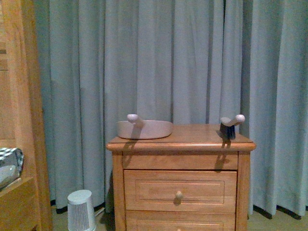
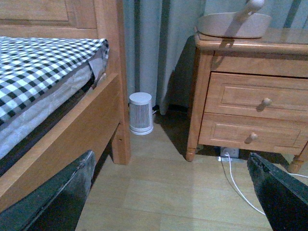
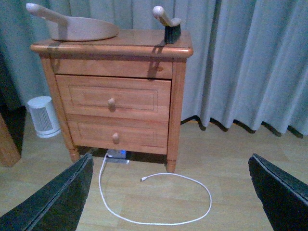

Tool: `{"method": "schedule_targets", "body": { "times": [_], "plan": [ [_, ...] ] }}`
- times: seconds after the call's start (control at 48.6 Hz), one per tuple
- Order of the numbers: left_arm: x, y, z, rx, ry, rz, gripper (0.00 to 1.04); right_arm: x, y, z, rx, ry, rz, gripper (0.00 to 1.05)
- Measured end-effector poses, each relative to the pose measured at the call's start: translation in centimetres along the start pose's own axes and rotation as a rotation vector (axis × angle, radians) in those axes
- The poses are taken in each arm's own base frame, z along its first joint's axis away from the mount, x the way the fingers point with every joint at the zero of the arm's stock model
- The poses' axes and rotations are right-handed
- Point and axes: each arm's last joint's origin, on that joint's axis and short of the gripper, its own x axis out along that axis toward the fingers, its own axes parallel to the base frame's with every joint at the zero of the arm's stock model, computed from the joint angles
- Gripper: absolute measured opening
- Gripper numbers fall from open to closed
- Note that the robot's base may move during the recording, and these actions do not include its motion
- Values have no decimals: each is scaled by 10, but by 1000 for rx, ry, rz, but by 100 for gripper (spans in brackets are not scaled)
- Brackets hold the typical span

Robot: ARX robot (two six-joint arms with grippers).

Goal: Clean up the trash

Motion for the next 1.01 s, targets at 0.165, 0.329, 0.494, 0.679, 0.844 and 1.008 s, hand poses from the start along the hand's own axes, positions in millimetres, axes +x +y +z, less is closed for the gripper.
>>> {"method": "schedule_targets", "body": {
  "times": [0.165,0.329,0.494,0.679,0.844,1.008],
  "plan": [
    [0,0,0,0,0,0,97,0,0,0,0,0,1,97],
    [0,0,0,0,0,-1,97,0,0,0,0,0,0,97],
    [0,0,0,0,0,0,97,0,0,0,0,0,0,97],
    [0,0,0,0,0,0,97,0,0,0,0,0,0,97],
    [0,0,0,0,0,-1,97,0,0,0,0,0,-1,97],
    [0,0,0,0,0,0,97,0,0,0,0,0,0,97]
  ]
}}
